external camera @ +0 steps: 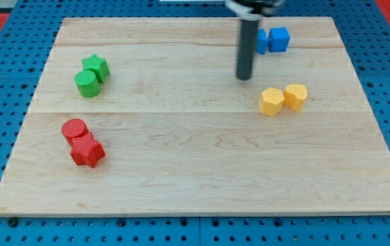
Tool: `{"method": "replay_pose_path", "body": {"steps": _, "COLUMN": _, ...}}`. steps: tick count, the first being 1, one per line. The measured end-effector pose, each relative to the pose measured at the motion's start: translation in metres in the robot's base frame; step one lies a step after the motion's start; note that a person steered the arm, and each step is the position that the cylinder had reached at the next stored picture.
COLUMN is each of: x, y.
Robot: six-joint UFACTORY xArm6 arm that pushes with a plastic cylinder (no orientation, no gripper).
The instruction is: Move your arm to the center
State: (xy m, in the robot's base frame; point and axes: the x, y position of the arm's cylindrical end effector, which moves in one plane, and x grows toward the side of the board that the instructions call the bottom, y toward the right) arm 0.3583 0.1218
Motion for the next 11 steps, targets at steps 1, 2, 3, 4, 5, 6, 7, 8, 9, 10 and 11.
{"method": "replay_pose_path", "body": {"steps": 1, "x": -0.007, "y": 0.009}}
{"method": "replay_pose_path", "body": {"steps": 2, "x": -0.007, "y": -0.003}}
{"method": "replay_pose_path", "body": {"steps": 3, "x": -0.007, "y": -0.003}}
{"method": "replay_pose_path", "body": {"steps": 4, "x": -0.007, "y": -0.01}}
{"method": "replay_pose_path", "body": {"steps": 5, "x": -0.007, "y": -0.056}}
{"method": "replay_pose_path", "body": {"steps": 6, "x": -0.007, "y": -0.08}}
{"method": "replay_pose_path", "body": {"steps": 7, "x": -0.001, "y": -0.096}}
{"method": "replay_pose_path", "body": {"steps": 8, "x": 0.007, "y": -0.096}}
{"method": "replay_pose_path", "body": {"steps": 9, "x": 0.036, "y": -0.092}}
{"method": "replay_pose_path", "body": {"steps": 10, "x": 0.063, "y": -0.094}}
{"method": "replay_pose_path", "body": {"steps": 11, "x": 0.064, "y": -0.106}}
